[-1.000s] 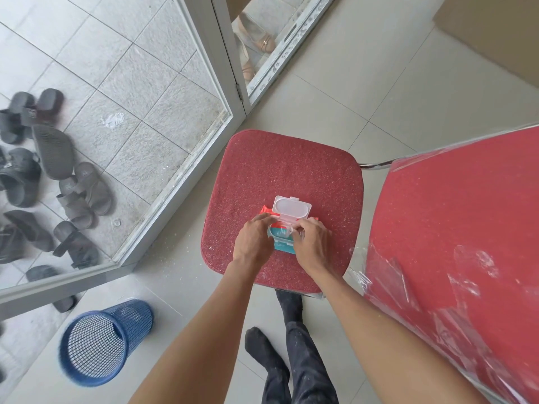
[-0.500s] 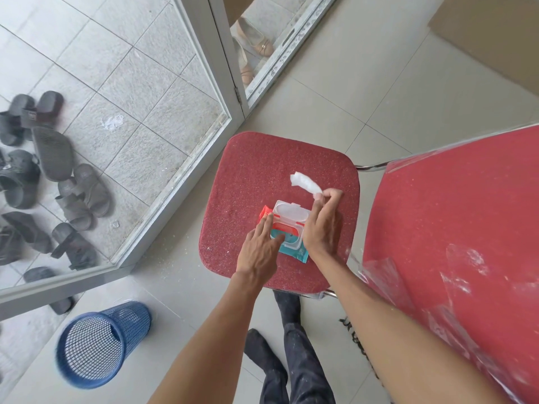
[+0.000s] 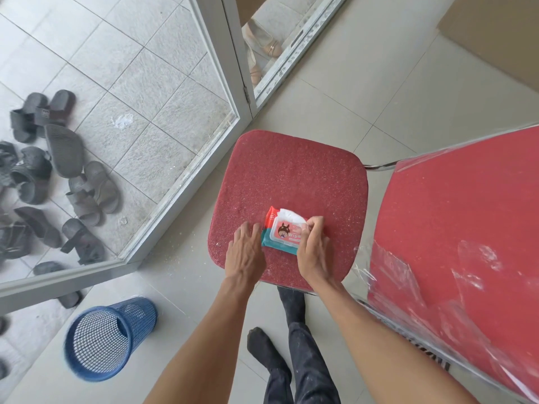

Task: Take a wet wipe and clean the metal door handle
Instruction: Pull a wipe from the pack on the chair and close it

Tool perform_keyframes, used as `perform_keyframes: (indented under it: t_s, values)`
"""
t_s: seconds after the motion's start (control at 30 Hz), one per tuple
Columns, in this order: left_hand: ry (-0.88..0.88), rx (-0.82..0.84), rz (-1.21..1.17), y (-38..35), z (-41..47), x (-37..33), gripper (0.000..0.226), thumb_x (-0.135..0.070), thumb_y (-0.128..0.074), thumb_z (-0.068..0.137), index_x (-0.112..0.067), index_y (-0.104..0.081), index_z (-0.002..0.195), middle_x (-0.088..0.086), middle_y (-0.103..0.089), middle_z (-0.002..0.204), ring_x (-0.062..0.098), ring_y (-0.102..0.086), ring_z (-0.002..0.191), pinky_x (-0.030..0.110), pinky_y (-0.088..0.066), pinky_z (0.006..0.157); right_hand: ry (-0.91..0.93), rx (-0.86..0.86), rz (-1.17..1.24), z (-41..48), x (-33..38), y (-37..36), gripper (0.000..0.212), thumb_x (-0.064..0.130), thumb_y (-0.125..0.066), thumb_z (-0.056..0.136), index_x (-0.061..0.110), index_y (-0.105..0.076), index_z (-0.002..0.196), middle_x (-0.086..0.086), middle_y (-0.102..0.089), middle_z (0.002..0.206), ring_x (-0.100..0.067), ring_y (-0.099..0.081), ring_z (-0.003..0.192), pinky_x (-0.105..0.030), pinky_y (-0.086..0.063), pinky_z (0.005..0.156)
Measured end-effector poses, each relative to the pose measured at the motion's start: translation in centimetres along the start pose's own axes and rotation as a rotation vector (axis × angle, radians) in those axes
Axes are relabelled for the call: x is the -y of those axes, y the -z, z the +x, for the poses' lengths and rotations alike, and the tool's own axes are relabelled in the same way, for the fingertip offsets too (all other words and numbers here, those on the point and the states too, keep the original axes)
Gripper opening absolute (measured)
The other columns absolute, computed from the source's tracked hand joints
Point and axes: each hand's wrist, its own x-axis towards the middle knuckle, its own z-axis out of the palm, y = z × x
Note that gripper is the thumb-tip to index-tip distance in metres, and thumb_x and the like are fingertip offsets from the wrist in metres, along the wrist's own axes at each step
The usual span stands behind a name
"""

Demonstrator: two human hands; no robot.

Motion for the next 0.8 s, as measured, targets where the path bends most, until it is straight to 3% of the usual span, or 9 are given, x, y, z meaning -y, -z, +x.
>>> perform_keyframes:
  t_s: [0.07, 0.17, 0.27, 0.43, 0.6, 0.8]
  values:
    - [-0.035, 0.018, 0.015, -0.3, -0.3, -0.1, 0.057, -0.005, -0.056, 0.090, -0.024, -0.038, 0.141, 0.002, -0.043, 0.137, 0.021, -0.047, 0.121, 0.033, -0.054, 0.090, 0.006, 0.008, -0.039, -0.9, -0.4, -0.4, 0.008, 0.020, -0.040, 0.105, 0.014, -0.037, 0.101, -0.012, -0.070, 0.099, -0.021, -0.073, 0.080, -0.008, -0.039, 0.040]
    - [-0.010, 0.037, 0.007, -0.8, -0.5, 0.0, 0.061, -0.006, -0.056, 0.090, -0.024, -0.033, 0.144, 0.003, -0.042, 0.138, 0.021, -0.046, 0.120, 0.034, -0.053, 0.092, 0.043, 0.011, -0.087, -1.9, -0.2, -0.8, 0.007, 0.020, -0.042, 0.105, 0.017, -0.035, 0.103, -0.015, -0.069, 0.104, -0.022, -0.073, 0.085, -0.020, -0.054, 0.048]
    - [0.007, 0.060, -0.013, -1.1, -0.8, -0.1, 0.068, -0.007, -0.057, 0.090, -0.023, -0.026, 0.149, 0.005, -0.039, 0.142, 0.023, -0.045, 0.124, 0.038, -0.053, 0.095, 0.068, 0.019, -0.114, -2.4, 0.3, -0.7, 0.008, 0.019, -0.042, 0.105, 0.011, -0.041, 0.106, -0.016, -0.068, 0.102, -0.023, -0.072, 0.084, -0.018, -0.051, 0.049]
    - [0.001, 0.081, -0.020, -0.9, -1.0, -0.3, 0.074, -0.007, -0.058, 0.090, -0.020, -0.021, 0.153, 0.006, -0.036, 0.144, 0.024, -0.043, 0.127, 0.039, -0.052, 0.097, 0.054, 0.058, -0.143, -2.5, 0.4, -0.8, 0.019, 0.028, -0.034, 0.104, 0.010, -0.041, 0.108, -0.016, -0.067, 0.104, -0.024, -0.072, 0.089, -0.031, -0.060, 0.054]
    - [0.034, 0.122, -0.038, -0.7, -0.9, -0.4, 0.077, -0.007, -0.059, 0.090, -0.021, -0.019, 0.155, 0.006, -0.034, 0.148, 0.026, -0.043, 0.129, 0.041, -0.052, 0.098, 0.065, 0.113, -0.218, -2.6, 0.7, -0.8, 0.008, 0.021, -0.039, 0.105, 0.014, -0.037, 0.110, -0.019, -0.068, 0.105, -0.024, -0.072, 0.085, -0.026, -0.057, 0.051]
    - [0.064, 0.196, -0.031, 0.2, -1.1, -0.7, 0.080, -0.013, -0.060, 0.091, -0.023, -0.015, 0.156, 0.006, -0.037, 0.145, 0.025, -0.047, 0.123, 0.042, -0.048, 0.100, 0.110, 0.241, -0.360, -3.1, 1.8, 0.1, 0.022, 0.013, -0.042, 0.104, 0.005, -0.045, 0.124, -0.016, -0.069, 0.101, -0.023, -0.066, 0.081, -0.022, -0.039, 0.054]
